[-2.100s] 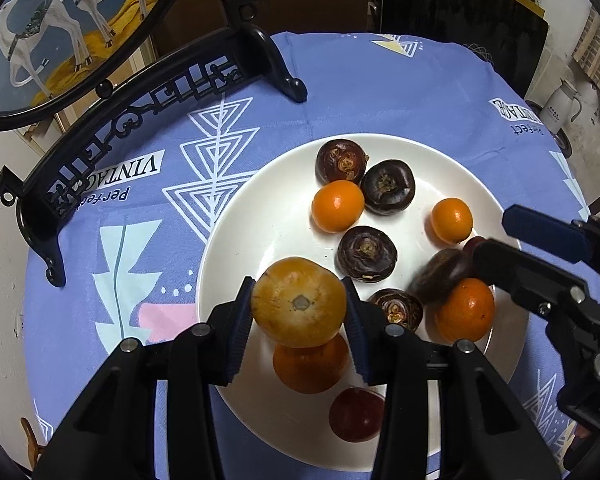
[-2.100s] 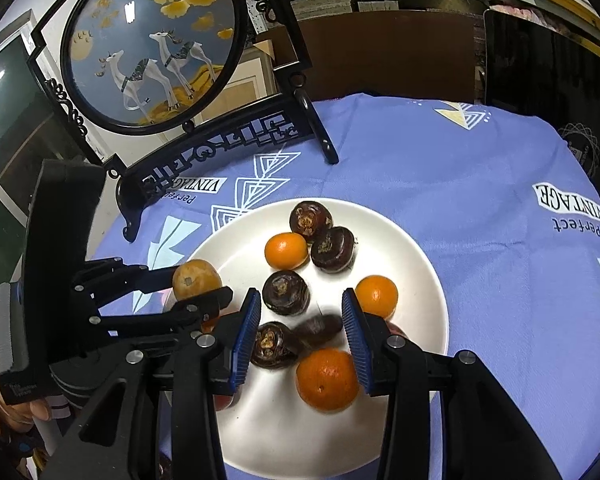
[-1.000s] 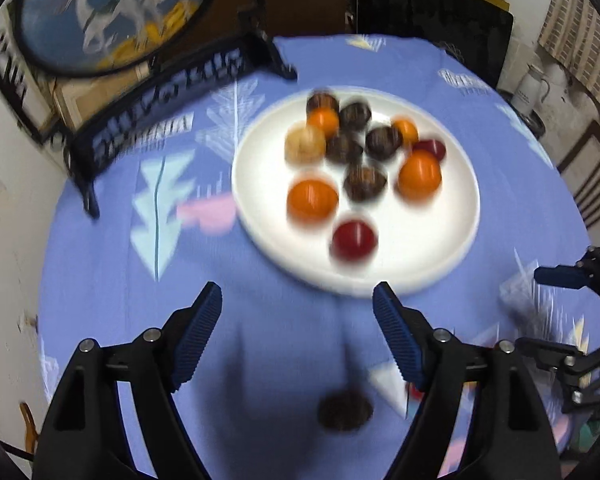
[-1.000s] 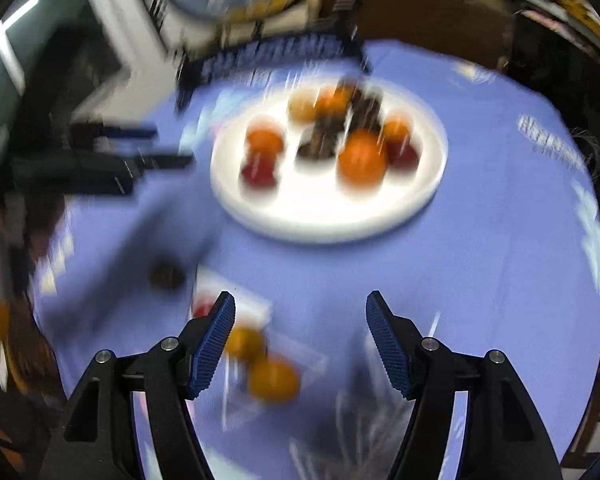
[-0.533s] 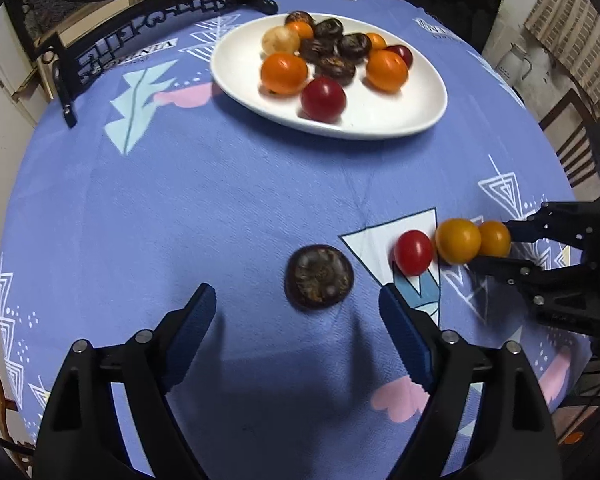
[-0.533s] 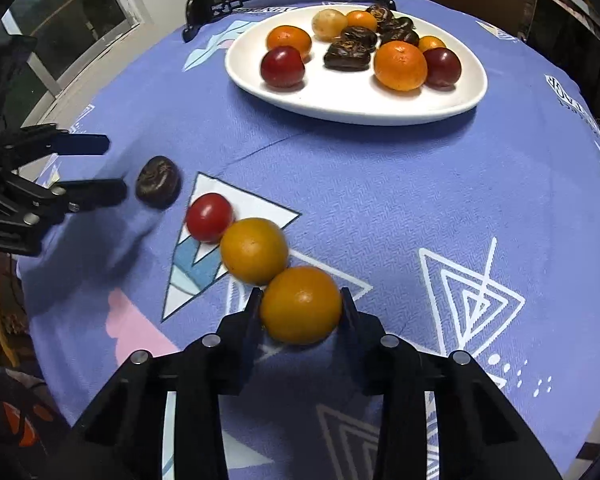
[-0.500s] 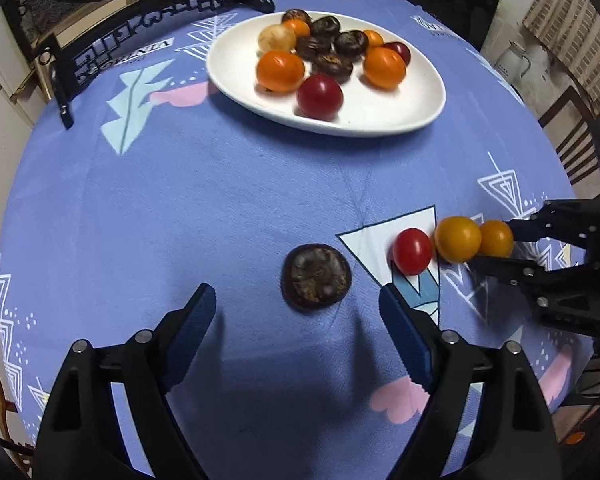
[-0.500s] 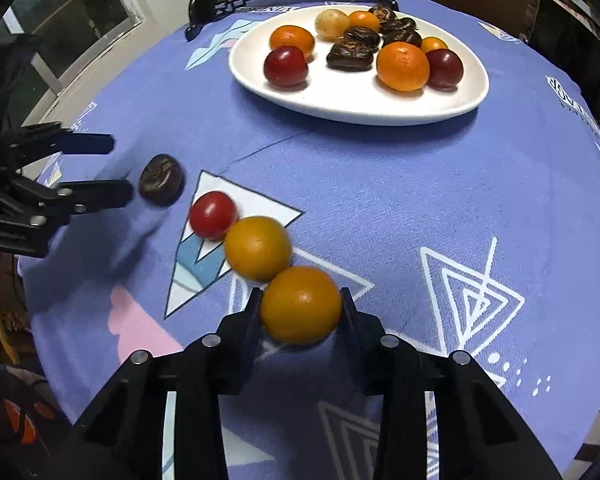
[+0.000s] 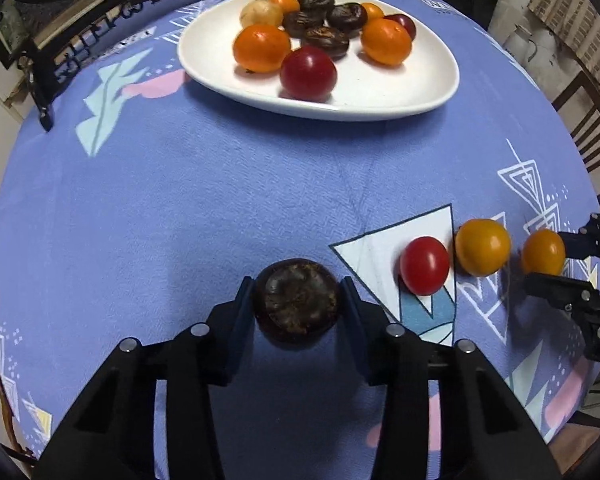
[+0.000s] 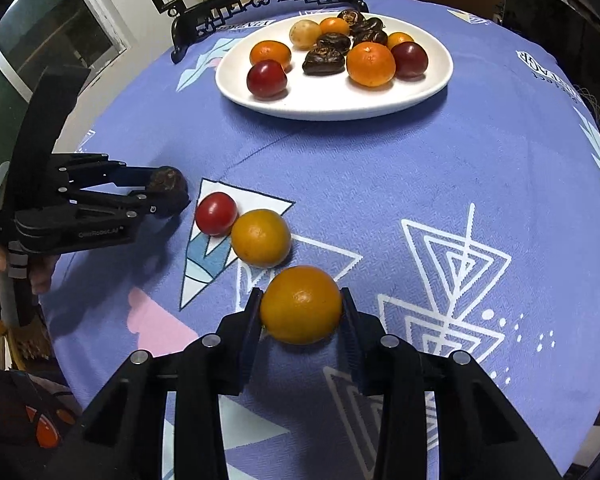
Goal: Organize fruits
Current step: 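Carry the tangerine and dark brown fruit onto the white plate and open both grippers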
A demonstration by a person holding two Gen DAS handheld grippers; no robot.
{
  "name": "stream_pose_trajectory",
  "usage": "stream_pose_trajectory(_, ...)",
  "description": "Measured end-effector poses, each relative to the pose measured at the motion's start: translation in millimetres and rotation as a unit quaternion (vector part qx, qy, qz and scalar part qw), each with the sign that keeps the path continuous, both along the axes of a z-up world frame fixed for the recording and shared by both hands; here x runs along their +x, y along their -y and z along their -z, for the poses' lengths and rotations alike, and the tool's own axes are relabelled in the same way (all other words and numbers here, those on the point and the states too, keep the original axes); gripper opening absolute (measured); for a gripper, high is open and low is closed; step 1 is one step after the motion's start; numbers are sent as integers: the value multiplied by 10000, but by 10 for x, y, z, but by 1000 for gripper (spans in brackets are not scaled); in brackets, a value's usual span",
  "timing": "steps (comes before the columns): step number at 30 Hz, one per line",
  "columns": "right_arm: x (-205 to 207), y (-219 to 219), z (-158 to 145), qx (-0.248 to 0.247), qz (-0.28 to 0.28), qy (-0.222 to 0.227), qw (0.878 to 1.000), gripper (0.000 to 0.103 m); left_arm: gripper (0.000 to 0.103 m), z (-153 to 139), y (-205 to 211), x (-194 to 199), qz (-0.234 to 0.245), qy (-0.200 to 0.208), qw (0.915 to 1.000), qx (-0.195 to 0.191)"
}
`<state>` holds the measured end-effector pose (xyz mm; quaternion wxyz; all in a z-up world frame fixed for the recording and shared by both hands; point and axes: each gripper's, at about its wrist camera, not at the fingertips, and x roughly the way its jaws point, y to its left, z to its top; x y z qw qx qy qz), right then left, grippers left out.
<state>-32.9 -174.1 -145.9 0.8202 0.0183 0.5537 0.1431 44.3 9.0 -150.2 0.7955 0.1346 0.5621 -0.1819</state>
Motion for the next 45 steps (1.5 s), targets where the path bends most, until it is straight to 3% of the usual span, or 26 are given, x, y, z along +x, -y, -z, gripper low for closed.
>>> stream_pose_trajectory(13, -28, -18, -286, 305, 106, 301, 9990, 38, 42, -551, 126, -61, 72, 534, 9985, 30)
stream_pose_trajectory(31, 485, 132, -1304, 468, 188, 1622, 9855, 38, 42, -1463, 331, 505, -88, 1386, 9900, -266)
stream_pose_trajectory(37, 738, 131, -1454, 531, 215, 1871, 9807, 38, 42, -1475, 368, 784, -286, 1381, 9897, -232)
stream_pose_trajectory(45, 1134, 125, -1319, 601, 323, 1789, 9815, 38, 42, -1277, 456, 1087, -398, 1168, 9922, -175)
